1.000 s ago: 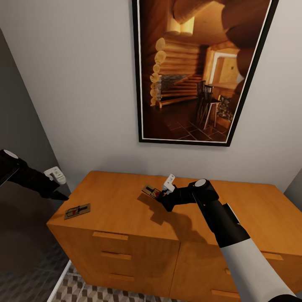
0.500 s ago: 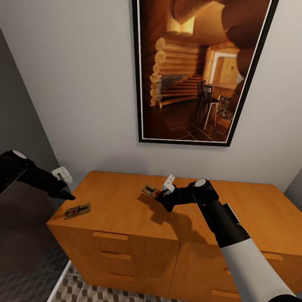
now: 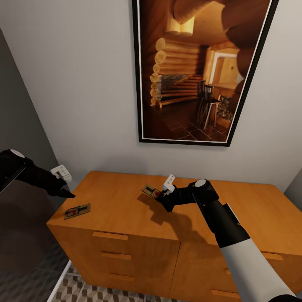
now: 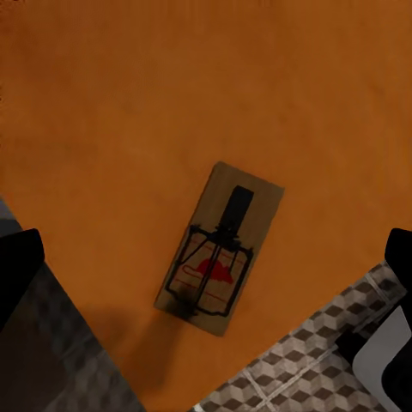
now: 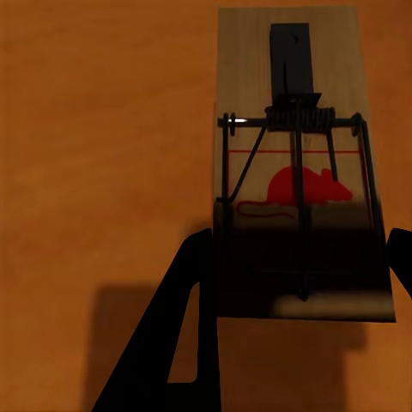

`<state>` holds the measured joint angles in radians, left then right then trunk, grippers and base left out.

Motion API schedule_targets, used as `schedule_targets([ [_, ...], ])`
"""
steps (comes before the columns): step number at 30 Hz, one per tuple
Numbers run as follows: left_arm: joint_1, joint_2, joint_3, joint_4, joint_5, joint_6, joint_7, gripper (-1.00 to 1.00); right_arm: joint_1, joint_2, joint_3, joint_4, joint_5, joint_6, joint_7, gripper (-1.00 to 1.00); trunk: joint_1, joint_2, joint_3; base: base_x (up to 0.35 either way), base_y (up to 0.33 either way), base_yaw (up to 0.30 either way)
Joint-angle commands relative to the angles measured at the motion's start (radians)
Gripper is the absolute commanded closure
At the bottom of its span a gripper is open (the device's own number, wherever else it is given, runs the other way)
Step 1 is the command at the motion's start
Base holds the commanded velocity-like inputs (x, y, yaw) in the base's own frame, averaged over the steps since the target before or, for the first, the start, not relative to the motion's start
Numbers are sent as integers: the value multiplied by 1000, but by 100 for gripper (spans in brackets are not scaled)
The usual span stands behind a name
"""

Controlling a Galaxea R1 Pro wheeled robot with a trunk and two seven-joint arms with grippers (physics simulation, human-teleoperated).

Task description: Take the four mousetraps from the cabinet in the bathroom and place them on the bathroom floor. Make sure all four end up on the same floor surface, and ensure that at least two of them are either under or directly next to the same bathroom sink.

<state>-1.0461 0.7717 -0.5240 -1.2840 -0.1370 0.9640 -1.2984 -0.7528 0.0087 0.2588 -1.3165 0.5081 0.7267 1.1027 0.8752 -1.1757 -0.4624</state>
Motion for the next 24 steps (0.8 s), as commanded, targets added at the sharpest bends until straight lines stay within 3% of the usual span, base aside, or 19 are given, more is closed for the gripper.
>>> schedule_targets([
  [1, -2, 0, -1, -1, -10, 8, -10, -100, -1, 0, -1, -1, 6, 8, 9, 100, 0, -1, -1, 0, 0, 0],
  [24, -2, -8, -3, 39, -9, -42, 5, -100, 0, -1, -1, -1, 6, 10, 11, 100, 0, -1, -1, 0, 0, 0],
])
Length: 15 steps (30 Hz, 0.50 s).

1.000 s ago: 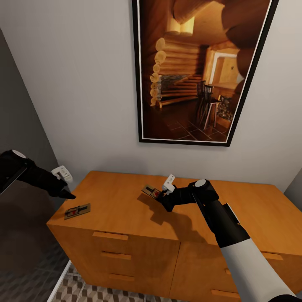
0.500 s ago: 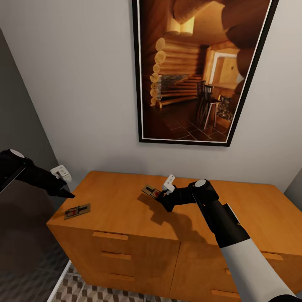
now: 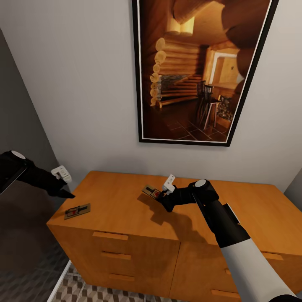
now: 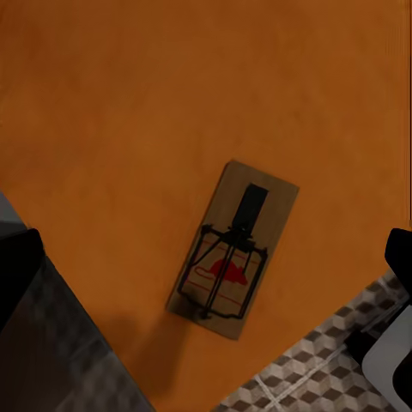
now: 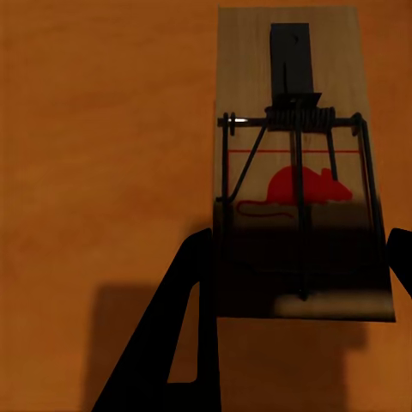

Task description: Take the four mousetraps from the cabinet in the bathroom and place them on the bathroom floor. Make sure all four end up on the same floor surface, and ensure that at least two of them are either under or directly next to the same bathroom sink.

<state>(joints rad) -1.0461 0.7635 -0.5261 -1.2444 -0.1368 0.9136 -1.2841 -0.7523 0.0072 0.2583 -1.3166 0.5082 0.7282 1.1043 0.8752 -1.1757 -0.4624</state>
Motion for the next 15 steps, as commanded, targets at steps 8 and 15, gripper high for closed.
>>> schedule_targets([
  [8, -2, -16, -3, 0, -7, 8, 8, -100, -1, 0, 0, -1, 6, 8, 9, 100, 0, -1, -1, 0, 0, 0],
  [15, 0, -24, -3, 5, -9, 8, 9, -100, -1, 0, 0, -1, 6, 8, 9, 100, 0, -1, -1, 0, 0, 0],
])
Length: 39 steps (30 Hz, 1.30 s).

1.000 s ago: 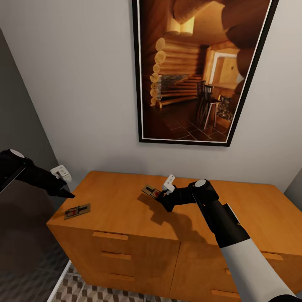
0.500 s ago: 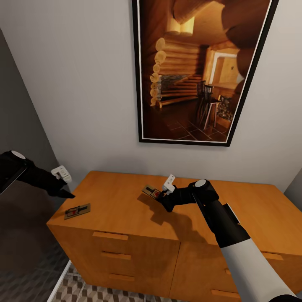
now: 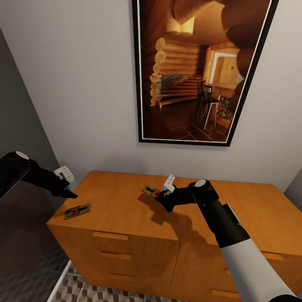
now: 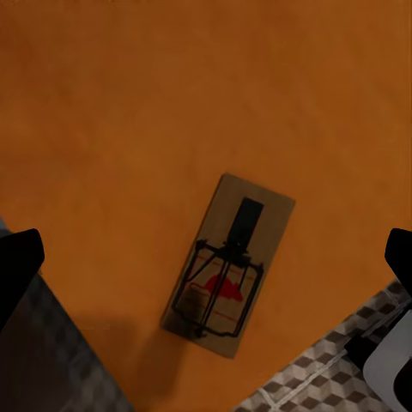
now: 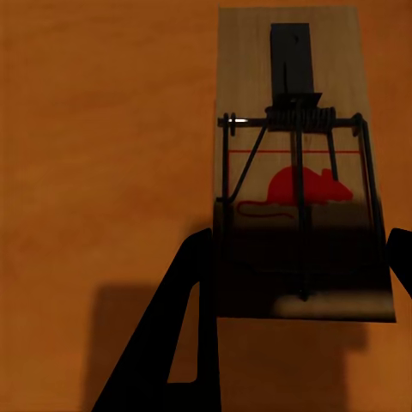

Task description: Take the four mousetraps from the cabinet in the bathroom and place them on the bathroom floor. Make sure all four end up on the same floor surface, and ensure that at least two of them are either under or directly next to the same bathroom sink.

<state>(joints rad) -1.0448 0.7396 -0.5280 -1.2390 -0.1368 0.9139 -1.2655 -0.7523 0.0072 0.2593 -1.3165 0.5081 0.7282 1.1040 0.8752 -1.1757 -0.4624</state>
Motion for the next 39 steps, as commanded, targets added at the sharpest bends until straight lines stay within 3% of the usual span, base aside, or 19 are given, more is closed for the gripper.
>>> schedule_targets([
  [1, -1, -2, -1, 2, -9, 8, -9, -100, -1, 0, 0, -1, 6, 8, 10, 100, 0, -1, -1, 0, 0, 0],
  [39, -1, -5, 0, -3, -8, 9, -12, -100, -1, 0, -1, -1, 6, 7, 9, 100, 0, -1, -1, 0, 0, 0],
])
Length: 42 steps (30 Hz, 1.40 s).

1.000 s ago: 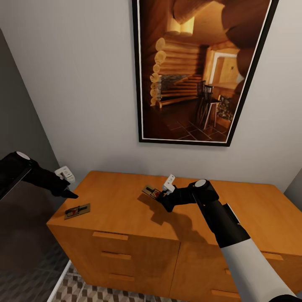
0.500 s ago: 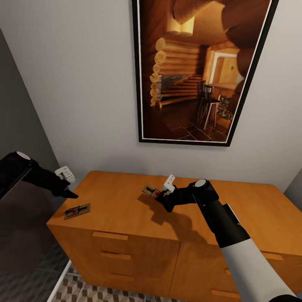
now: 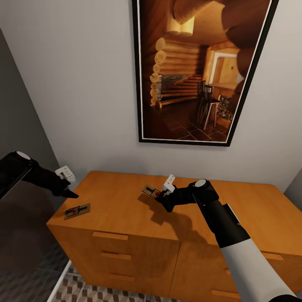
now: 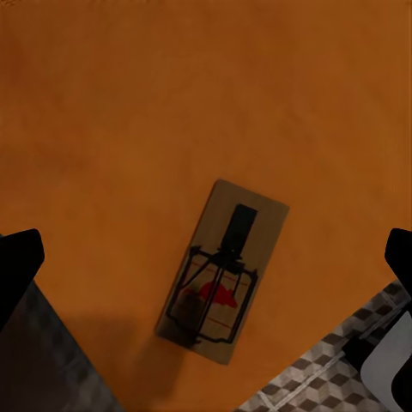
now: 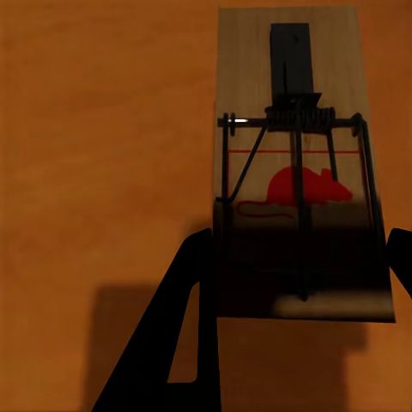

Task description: Take the four mousetraps from the cabinet in the bathroom and place them on the bathroom floor. Make sure all four end up on the same floor surface, and ensure that at least two of them are either under or directly next to the same bathroom sink.

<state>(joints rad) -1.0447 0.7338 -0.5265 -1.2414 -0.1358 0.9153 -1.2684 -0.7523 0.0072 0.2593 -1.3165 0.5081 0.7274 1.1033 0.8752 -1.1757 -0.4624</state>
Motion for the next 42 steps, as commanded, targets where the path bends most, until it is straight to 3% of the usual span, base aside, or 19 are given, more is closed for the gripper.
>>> schedule_targets([
  [1, -2, 0, -1, -2, -9, 8, -9, -100, -1, 0, 0, -1, 6, 8, 9, 100, 0, -1, -1, 0, 0, 0],
  [42, -2, 0, 1, -4, -3, 7, -11, -100, -1, 0, 0, -1, 6, 6, 9, 100, 0, -1, -1, 0, 0, 0],
])
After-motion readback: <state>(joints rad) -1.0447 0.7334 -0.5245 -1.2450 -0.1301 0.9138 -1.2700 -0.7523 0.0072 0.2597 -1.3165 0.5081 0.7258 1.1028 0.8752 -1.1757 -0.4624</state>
